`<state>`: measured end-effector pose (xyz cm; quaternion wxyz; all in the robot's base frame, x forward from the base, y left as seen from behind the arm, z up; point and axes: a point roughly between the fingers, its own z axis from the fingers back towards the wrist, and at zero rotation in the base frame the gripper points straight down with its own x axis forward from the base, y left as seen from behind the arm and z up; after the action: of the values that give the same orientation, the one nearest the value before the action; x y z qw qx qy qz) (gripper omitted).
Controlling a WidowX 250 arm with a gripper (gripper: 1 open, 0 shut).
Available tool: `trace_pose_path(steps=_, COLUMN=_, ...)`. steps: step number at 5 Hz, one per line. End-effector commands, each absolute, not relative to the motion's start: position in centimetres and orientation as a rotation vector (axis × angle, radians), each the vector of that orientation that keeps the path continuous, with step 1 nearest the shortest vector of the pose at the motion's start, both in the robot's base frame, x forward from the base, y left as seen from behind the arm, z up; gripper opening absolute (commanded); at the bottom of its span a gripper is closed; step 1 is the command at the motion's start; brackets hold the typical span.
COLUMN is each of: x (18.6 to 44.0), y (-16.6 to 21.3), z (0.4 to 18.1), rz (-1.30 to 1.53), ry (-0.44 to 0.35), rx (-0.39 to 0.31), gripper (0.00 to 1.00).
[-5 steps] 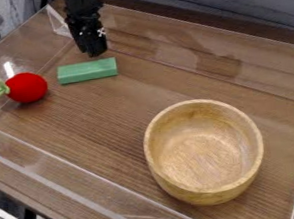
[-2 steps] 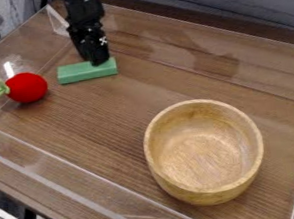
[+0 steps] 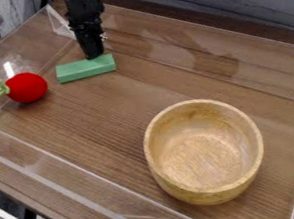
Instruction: Put the green block in the brown bowl
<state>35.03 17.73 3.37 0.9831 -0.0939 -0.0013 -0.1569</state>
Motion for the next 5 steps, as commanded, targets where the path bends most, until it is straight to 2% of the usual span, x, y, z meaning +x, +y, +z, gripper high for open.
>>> trace_pose_path(steps=1, x=35.0, y=17.7, z=5.8, rz=-0.318, ry=-0.033, rx=-0.151, gripper=0.0)
trace_pose_path(steps=2, x=34.7, y=17.5, z=6.7, rz=-0.311, ry=-0.036, rx=-0.147, gripper=0.0)
trace_pose_path(steps=4, x=33.9, y=16.8, z=10.0, rz=-0.287, ry=-0.06, rx=-0.119, gripper=0.0)
trace_pose_path(steps=5, x=33.8, y=16.8, z=8.8, rz=-0.295, ry=-0.042, rx=-0.13, gripper=1.0)
